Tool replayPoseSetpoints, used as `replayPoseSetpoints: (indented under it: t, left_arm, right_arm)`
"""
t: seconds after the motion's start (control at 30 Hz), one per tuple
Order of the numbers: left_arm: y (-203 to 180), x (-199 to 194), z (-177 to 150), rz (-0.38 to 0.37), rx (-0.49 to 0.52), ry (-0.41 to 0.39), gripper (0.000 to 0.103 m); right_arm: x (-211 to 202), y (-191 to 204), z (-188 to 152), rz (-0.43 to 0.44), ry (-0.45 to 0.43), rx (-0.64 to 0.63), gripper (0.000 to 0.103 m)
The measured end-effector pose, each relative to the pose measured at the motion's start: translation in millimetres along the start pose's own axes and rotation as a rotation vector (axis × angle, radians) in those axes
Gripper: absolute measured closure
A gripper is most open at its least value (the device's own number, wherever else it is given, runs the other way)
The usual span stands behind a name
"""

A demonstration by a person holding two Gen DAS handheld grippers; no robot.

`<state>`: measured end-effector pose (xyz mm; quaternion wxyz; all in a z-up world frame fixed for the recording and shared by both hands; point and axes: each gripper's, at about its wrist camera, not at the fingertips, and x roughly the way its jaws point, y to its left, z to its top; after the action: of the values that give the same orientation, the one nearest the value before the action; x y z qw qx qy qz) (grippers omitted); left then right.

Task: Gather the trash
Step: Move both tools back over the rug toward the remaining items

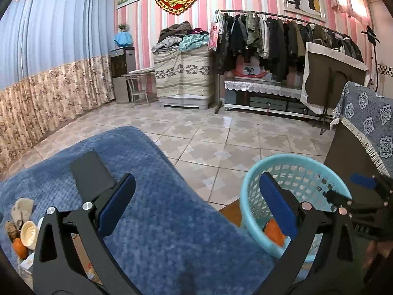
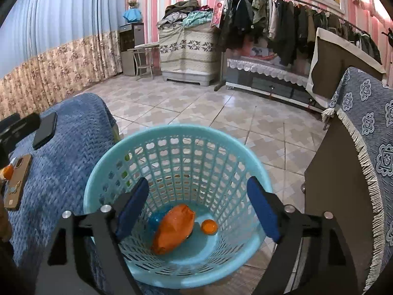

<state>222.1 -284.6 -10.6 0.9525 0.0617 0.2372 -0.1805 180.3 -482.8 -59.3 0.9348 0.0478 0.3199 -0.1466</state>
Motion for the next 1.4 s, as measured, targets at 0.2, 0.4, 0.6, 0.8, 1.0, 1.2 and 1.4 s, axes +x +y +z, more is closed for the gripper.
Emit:
replayPoseSetpoints:
  t: [0.2,0.4,0.6,0.8,1.0,1.2,1.4]
  left_arm:
    - [24.0,-18.6,-8.0,0.024,-0.023,-0.003,0.005]
    - [53.8,-41.1,-14.8,0.064,-0.056,-0.014,0.005]
    - [87.7,-67.0,-27.8,0.095,-0.105,-0.003,0.005]
    - [128.5,-99.9,-49.3,0.17,-0.127,0.003,0.005]
    - [179.6,-128.5,-77.4,0.254,-0.182,0.03,0.005]
    - [235.2,-153.2,-108.9,0.383,-0.202,0.072,0.005]
    - [298.8,-172.3,-132.3,0.519,-0.275,0.109,0.006]
  right_arm:
    - [-6.1,4.0,4.8,-0.025,-0.028,0.006,0.014]
    - [-15.0,13.9,10.5,-0.015,-0.064,0.038,0.01]
    - [-24.5,43.4,14.3,-0.003,-0.114,0.012,0.008]
    - [-35.5,83.5,13.9,0.046,-0.157,-0.033,0.007]
    - [-40.8,126.0,5.0,0.129,-0.157,-0.074,0.006]
    - [-51.9,164.0,-8.2,0.177,-0.17,-0.153,0.006]
    - [-56.4,188.4,-18.8,0.189,-0.157,-0.227,0.006]
